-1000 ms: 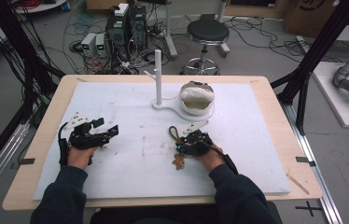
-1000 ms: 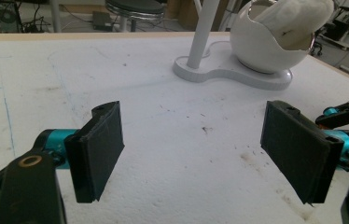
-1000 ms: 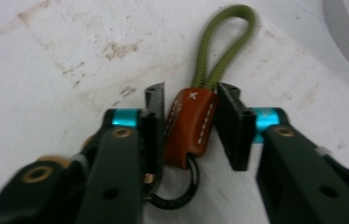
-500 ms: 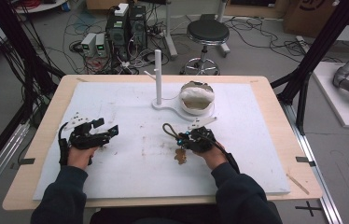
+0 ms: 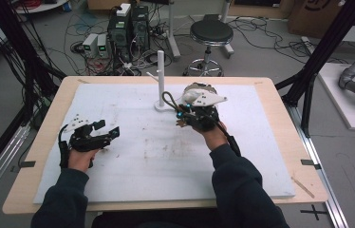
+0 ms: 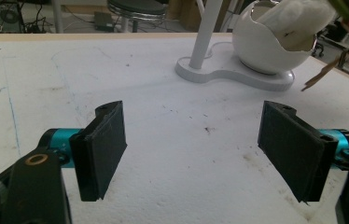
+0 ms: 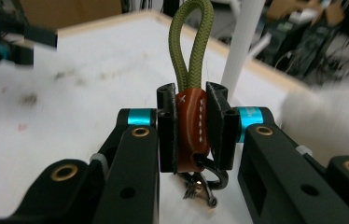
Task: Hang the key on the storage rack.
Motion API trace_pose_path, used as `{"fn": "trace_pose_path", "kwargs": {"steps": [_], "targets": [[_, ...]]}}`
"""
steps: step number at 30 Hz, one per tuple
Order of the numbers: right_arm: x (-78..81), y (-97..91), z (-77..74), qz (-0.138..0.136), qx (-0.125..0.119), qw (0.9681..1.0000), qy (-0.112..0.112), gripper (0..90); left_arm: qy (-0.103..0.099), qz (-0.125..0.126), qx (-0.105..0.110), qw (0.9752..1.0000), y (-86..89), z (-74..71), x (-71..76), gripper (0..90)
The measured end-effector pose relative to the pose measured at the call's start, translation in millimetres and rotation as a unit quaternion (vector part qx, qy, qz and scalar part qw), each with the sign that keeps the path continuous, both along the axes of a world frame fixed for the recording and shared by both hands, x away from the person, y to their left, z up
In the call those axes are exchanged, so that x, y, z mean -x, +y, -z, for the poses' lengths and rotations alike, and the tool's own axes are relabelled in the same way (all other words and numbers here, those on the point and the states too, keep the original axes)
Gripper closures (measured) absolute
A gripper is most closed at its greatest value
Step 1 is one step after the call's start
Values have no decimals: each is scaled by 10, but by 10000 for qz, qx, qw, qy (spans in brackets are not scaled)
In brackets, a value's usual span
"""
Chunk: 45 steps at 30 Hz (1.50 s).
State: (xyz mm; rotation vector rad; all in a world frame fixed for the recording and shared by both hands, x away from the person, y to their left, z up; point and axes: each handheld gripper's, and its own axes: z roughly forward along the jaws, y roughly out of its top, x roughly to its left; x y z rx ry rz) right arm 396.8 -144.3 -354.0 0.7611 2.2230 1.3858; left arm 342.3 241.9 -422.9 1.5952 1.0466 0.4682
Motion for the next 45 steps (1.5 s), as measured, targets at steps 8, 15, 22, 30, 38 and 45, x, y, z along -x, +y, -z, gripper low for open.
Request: {"fn": "trace_pose_path", "kwargs": {"steps": [8,15,22,30,38,45], "targets": [[-193,279,-305,217,-40,9985,-494,767,-9,6,14,10000,-7,-4,6,233],[-384,456,-330,584,157,9970,-476,767,-18,15,35,10000,-5,-3,5,234],[-578,511,-239,872,385,9952,-227,767,-6,19,10,10000,-2,-4,5,234],[-623,437,-209,819,397,9955,-269,596,6,48,27,10000,2,0,4,238],[-562,59,-320,810,424,9943,-548,407,-10,22,49,10000,25,-2,15,237],[-399,-444,-237,542,465,9974,-116,262,-44,28,100,9999,42,-4,13,210]]}}
